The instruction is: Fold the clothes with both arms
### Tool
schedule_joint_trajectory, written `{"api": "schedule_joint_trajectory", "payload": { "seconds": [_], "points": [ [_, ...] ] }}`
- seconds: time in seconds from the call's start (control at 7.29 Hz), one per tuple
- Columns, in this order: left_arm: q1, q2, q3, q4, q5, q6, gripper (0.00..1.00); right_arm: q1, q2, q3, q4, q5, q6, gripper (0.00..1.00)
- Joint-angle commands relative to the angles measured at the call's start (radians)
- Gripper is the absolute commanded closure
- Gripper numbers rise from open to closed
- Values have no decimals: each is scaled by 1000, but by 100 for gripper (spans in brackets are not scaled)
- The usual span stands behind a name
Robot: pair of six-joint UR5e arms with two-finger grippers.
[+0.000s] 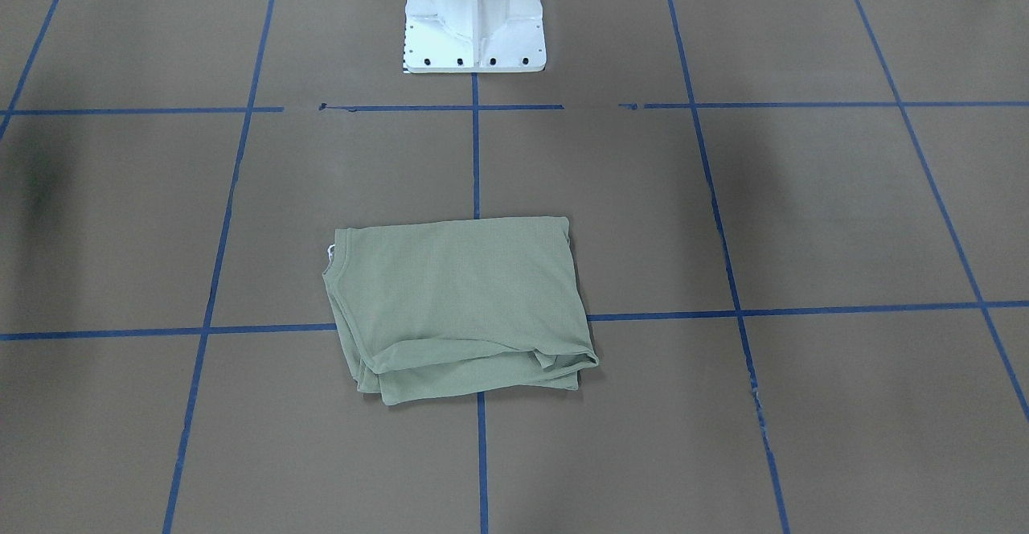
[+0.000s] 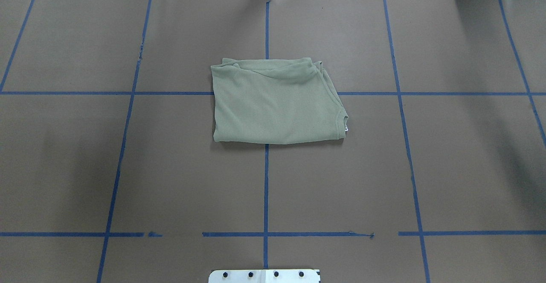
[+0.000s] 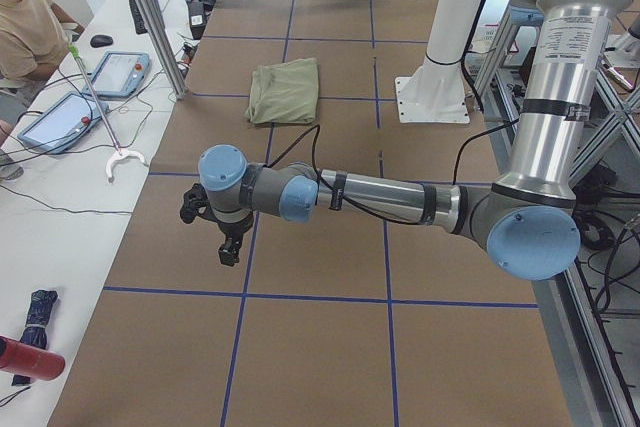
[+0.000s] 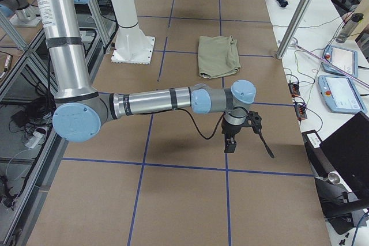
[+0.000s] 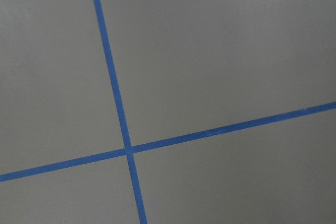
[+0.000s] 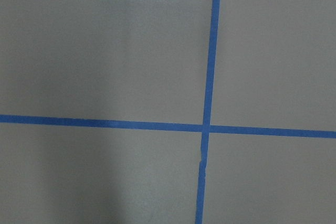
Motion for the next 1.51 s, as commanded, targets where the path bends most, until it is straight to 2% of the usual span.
{"api": "schedule_joint_trajectory", "payload": {
  "seconds": [0.0, 0.41, 0.69, 0.96, 1.37],
  "points": [
    [-13, 33, -40, -6, 19, 6, 0, 0, -10, 3, 3, 12, 0, 0],
    [-5, 52, -37, -6, 19, 3, 0, -5, -15, 1, 3, 14, 2, 0],
    [-8, 49, -106, -5, 34, 0, 0, -8, -15, -8, 4, 11, -1, 0],
    [-5, 9, -97, 68, 53, -8, 0, -8, -15, -5, 4, 14, 0, 0],
    [-2, 14, -67, 92, 108, -8, 0, -19, -15, -13, 3, 14, 0, 0]
  ]
}}
